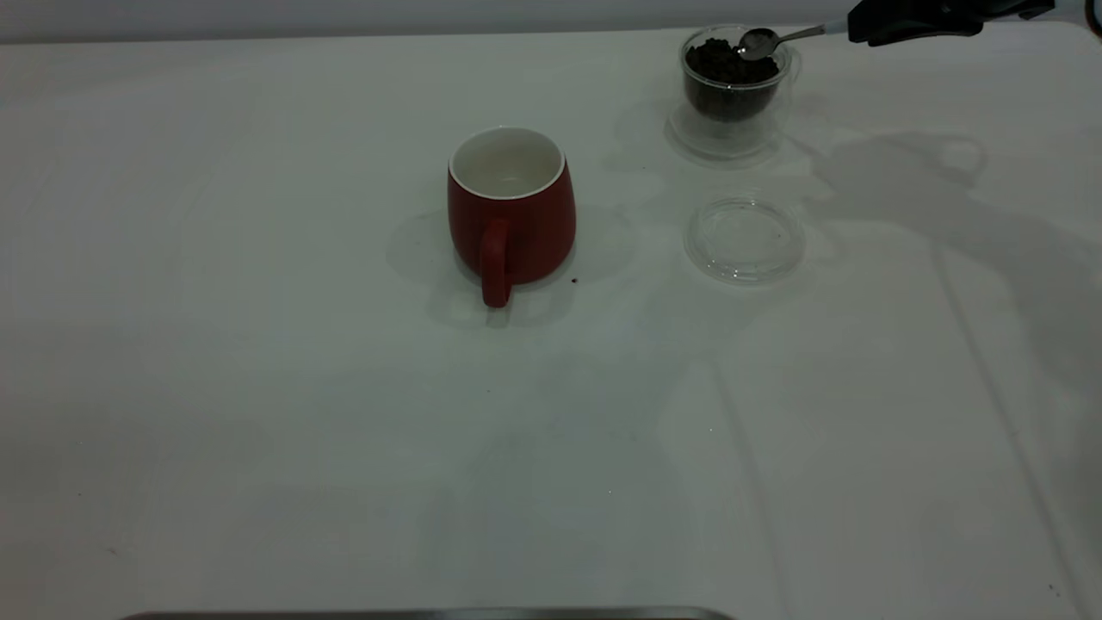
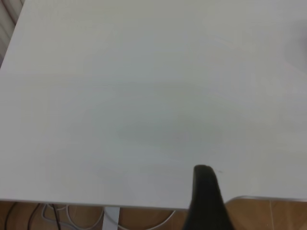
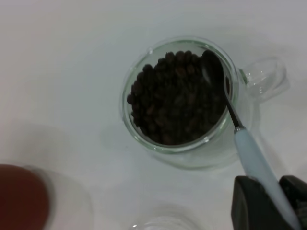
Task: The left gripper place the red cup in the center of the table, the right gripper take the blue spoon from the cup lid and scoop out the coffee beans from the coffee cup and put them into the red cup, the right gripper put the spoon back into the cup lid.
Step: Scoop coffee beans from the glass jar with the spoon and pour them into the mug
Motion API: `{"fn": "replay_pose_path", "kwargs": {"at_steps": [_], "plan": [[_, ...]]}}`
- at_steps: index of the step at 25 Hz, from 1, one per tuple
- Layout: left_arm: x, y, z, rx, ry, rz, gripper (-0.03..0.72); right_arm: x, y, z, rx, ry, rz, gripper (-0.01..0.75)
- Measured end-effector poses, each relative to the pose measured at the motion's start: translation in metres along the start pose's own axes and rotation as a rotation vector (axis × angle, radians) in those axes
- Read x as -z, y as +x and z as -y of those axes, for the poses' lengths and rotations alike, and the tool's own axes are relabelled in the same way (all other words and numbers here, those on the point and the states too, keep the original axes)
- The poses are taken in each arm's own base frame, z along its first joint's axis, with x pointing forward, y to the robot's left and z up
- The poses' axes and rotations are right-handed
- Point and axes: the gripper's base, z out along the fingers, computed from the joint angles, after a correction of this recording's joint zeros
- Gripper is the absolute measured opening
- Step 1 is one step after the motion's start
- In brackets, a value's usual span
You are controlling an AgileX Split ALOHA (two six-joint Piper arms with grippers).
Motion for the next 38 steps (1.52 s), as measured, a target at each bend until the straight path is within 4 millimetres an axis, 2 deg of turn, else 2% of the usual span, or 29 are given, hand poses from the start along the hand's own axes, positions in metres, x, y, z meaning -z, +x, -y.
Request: {"fn": "replay_pose_path", "kwargs": {"at_steps": [11, 26, 38], "plan": [[0.000, 0.000, 0.000, 0.000, 0.000, 0.000, 0.586, -0.007, 0.005, -0.017, 0.005, 0.001, -0.044, 0.114], [0.000, 0.000, 0.000, 0.004, 0.000, 0.000, 0.586, -0.007, 0.007, -0.022, -0.140, -0.037, -0.070, 0.114], [0.000, 0.000, 0.000, 0.003, 0.000, 0.000, 0.586, 0.003, 0.006, -0.004, -0.242, -0.096, -0.078, 0.114]]}}
